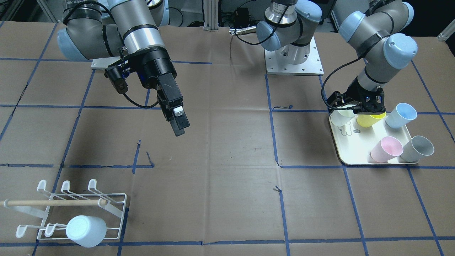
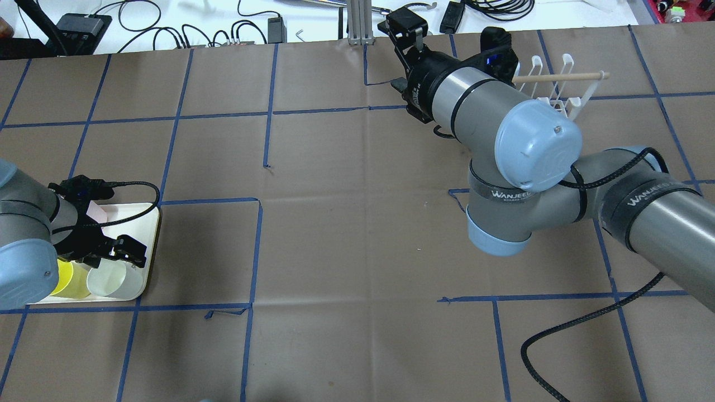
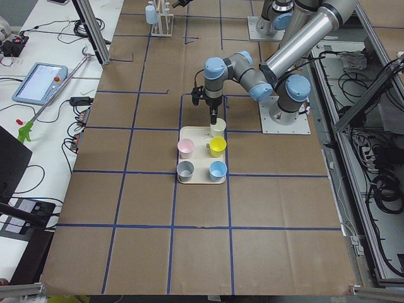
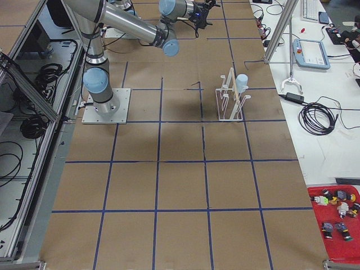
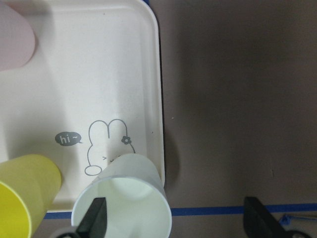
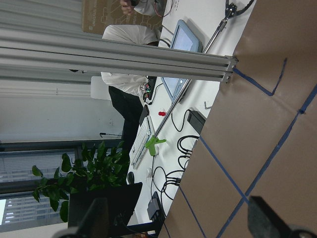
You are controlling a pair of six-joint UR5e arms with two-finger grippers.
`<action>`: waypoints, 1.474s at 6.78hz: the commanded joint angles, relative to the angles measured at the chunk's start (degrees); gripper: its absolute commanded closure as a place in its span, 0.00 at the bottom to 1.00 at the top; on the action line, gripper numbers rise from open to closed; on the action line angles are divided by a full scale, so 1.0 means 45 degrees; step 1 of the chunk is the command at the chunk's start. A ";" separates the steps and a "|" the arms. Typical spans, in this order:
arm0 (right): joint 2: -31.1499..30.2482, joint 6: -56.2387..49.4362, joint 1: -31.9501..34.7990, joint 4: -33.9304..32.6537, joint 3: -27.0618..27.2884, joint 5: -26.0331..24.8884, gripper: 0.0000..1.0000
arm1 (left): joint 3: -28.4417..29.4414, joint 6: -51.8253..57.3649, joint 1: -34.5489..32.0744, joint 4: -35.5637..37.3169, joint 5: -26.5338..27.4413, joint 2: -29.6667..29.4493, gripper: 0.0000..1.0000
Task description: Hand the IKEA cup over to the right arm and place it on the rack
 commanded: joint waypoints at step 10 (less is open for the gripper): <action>0.0541 0.0246 -0.0096 0.0001 0.0066 -0.0082 0.00 | 0.1809 -0.0019 0.0110 -0.2606 0.0588 0.0334 1.00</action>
